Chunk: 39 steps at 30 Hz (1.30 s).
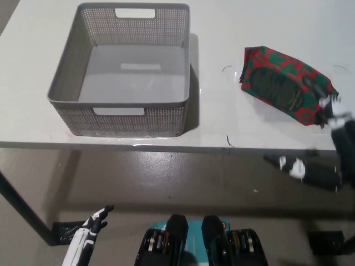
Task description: Use the right hand to pick up a bag of coffee beans on the right hand side and place it into a container on the left hand side
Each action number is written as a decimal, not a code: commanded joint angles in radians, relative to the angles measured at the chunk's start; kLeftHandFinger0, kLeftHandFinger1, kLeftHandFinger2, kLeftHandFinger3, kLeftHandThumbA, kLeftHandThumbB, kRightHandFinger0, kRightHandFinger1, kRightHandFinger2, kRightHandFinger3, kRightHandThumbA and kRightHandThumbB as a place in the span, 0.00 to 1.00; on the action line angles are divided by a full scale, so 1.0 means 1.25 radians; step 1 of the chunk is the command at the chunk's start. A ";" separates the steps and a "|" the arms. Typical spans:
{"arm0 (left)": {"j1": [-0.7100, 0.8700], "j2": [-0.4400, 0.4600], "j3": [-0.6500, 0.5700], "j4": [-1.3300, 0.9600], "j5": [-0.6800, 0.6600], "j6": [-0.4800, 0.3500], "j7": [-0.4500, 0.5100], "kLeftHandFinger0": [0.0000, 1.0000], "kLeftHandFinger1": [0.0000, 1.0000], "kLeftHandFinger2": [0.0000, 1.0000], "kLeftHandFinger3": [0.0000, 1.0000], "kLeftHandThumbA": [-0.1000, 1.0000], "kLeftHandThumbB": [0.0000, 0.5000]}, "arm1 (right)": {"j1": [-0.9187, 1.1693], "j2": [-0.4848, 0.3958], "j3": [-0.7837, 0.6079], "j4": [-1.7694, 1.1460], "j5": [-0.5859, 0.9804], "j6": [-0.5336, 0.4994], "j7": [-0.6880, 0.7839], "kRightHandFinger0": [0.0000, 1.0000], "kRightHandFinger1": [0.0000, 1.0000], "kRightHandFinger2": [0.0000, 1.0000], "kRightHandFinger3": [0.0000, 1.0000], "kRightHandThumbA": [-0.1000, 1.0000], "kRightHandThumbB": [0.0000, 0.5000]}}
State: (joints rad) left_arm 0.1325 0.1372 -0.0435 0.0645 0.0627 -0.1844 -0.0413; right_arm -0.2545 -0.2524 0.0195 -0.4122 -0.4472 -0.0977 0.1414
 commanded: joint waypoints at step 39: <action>0.046 0.021 0.035 -0.062 -0.006 -0.050 -0.024 1.00 1.00 1.00 1.00 1.00 0.80 | -0.698 -0.133 0.203 0.704 -0.098 0.299 0.277 1.00 1.00 1.00 1.00 0.78 1.00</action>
State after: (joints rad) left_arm 0.1832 0.1446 -0.0043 0.0289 0.0501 -0.2169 -0.0668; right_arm -1.0866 -0.4140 0.2770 0.4651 -0.6235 0.2555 0.4313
